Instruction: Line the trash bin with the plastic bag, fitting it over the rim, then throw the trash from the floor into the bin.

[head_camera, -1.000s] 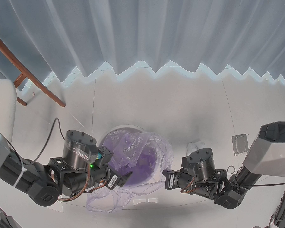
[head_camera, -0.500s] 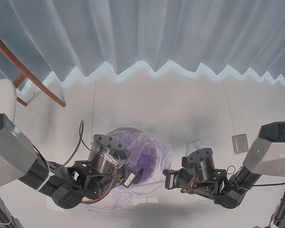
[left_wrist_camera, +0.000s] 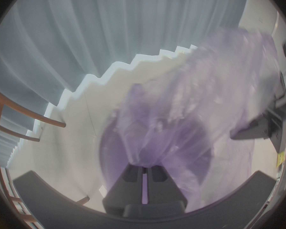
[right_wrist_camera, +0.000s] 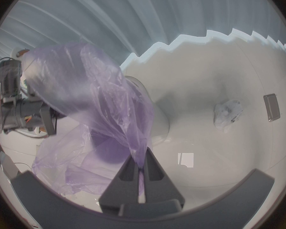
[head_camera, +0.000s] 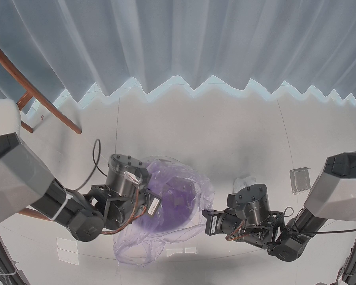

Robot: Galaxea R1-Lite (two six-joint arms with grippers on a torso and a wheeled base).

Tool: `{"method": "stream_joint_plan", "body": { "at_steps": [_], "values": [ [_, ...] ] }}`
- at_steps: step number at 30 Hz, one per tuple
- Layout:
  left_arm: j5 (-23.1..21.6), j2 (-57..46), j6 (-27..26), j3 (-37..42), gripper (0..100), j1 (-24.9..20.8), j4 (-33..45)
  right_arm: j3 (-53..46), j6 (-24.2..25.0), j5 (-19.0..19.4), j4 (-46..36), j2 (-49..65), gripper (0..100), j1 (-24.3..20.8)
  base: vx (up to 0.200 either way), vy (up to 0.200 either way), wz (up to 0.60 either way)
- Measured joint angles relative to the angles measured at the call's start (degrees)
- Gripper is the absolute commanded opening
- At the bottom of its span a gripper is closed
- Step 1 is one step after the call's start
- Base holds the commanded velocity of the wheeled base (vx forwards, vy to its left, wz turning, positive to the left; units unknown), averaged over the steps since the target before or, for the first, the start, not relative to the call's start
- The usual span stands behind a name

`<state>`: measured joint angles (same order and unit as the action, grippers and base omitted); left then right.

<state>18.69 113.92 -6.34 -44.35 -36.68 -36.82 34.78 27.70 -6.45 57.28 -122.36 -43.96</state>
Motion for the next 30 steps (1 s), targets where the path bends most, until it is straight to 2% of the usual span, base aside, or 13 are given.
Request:
{"method": "stream_joint_plan", "body": {
  "at_steps": [6, 10, 15, 19, 22, 25, 26, 30],
  "values": [
    [-3.04, -2.43, -0.22, -3.83, 0, 4.00, 1.45, 0.28, -0.22, 3.88, 3.69, -0.02, 0, 0.37, 0.000, 0.000, 0.00],
    [-3.50, -4.74, 1.26, -6.72, 0, 4.74, 8.39, 1.68, -0.30, 5.01, 3.84, 0.04, 0, 1.13, 0.000, 0.000, 0.00],
    [-4.27, -8.24, 6.47, -10.97, 0, 4.66, 24.67, 3.15, -0.28, 6.12, 3.67, 0.22, 0, 1.79, 0.000, 0.000, 0.00],
    [-7.06, -11.93, 12.54, -13.89, 0, 4.55, 36.33, 3.91, -0.20, 7.00, 3.62, 0.55, 0, 2.26, 0.000, 0.000, 0.00],
    [-8.70, -15.49, 18.10, -14.65, 0, 3.94, 39.94, 4.08, -0.11, 7.31, 3.62, 0.96, 0, 2.51, 0.000, 0.000, 0.00],
    [-9.28, -18.44, 20.35, -12.92, 0, 2.58, 39.92, 3.72, -0.11, 7.38, 3.69, 1.27, 0, 2.69, 0.000, 0.000, 0.00],
    [-9.44, -19.24, 20.61, -11.59, 100, 1.96, 39.52, 3.50, -0.09, 7.38, 3.78, 1.33, 0, 2.76, 0.000, 0.000, 0.00],
    [-9.76, -21.26, 21.31, -6.28, 100, -1.96, 35.89, 2.65, -0.11, 7.11, 4.05, 1.46, 0, 2.76, 0.000, 0.000, 0.00]
  ]
}}
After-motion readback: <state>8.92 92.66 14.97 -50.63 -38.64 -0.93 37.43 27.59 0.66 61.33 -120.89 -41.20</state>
